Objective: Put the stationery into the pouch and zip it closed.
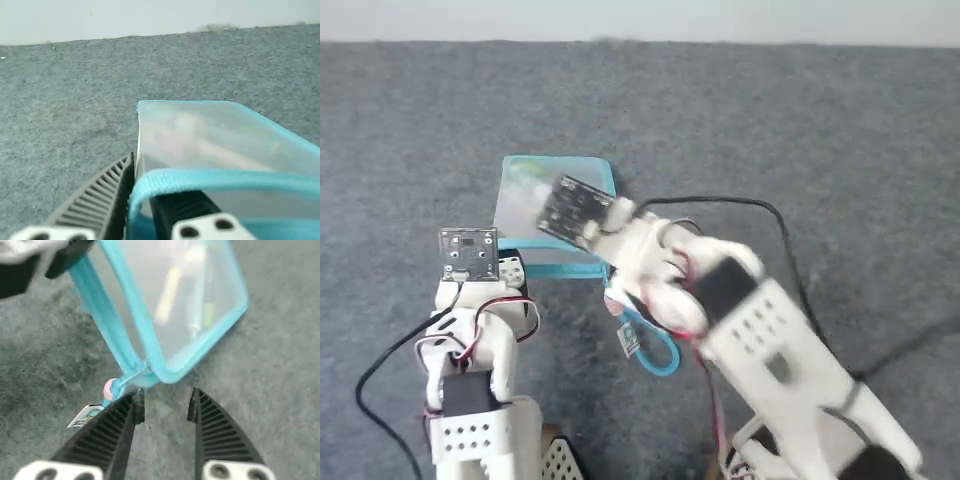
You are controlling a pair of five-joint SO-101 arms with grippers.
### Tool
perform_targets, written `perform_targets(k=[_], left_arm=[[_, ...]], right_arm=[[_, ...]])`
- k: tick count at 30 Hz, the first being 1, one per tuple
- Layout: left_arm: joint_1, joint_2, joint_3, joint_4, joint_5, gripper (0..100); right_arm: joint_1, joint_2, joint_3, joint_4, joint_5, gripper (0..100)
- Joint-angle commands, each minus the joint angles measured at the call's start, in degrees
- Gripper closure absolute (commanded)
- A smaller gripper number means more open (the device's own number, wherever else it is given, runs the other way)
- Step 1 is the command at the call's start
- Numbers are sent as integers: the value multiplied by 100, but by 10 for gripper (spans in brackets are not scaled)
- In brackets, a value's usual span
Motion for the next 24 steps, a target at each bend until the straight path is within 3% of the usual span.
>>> perform_targets(k=[1,8,16,24], left_arm=[[-44,-35,-198,-97,79,988],[-35,-35,-207,-70,79,988],[-35,-18,-207,-97,79,988],[0,-18,-207,-105,79,988]], right_arm=[[13,-1226,642,-215,62,868],[426,-1499,2822,-2448,993,868],[426,-769,2787,-2879,1301,685],[154,-365,2787,-3037,1477,674]])
